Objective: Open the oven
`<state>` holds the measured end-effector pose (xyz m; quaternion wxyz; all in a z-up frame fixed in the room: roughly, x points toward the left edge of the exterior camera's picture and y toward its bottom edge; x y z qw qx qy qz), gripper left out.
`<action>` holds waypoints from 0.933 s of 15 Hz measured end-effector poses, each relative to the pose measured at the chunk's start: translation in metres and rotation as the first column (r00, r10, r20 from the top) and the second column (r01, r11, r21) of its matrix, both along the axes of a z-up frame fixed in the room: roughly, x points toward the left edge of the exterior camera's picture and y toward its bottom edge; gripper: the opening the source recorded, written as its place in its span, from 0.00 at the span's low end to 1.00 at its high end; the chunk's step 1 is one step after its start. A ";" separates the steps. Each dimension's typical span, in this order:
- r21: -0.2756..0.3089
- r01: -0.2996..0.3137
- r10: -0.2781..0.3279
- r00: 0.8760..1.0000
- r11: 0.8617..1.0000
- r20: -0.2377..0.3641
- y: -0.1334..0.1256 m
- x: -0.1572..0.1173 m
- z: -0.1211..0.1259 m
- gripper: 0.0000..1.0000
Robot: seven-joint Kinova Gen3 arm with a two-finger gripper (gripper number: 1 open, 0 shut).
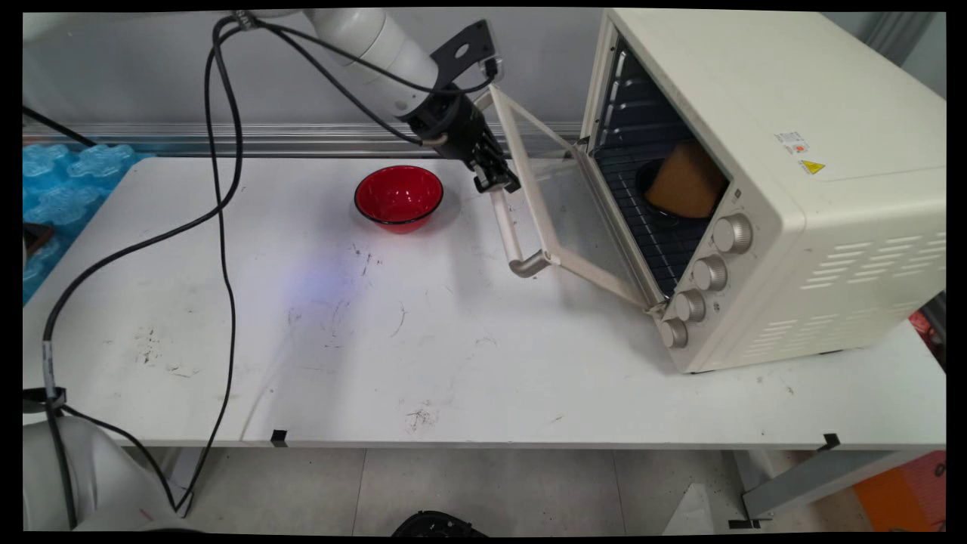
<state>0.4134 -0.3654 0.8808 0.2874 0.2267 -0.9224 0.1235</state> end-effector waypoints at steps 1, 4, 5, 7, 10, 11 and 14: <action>0.000 -0.001 0.001 1.000 1.000 0.001 0.001 0.001 -0.002 0.00; 0.000 -0.006 0.006 1.000 1.000 0.004 0.006 0.009 -0.011 0.00; 0.001 -0.008 0.008 1.000 1.000 0.005 0.007 0.011 -0.014 0.00; 0.000 -0.011 0.011 1.000 1.000 0.008 0.011 0.016 -0.020 0.00; 0.005 -0.014 0.014 1.000 1.000 0.015 0.019 0.024 -0.029 0.00; 0.006 -0.015 0.015 1.000 1.000 0.018 0.021 0.027 -0.031 0.00; 0.010 -0.016 0.016 1.000 1.000 0.026 0.027 0.033 -0.034 0.00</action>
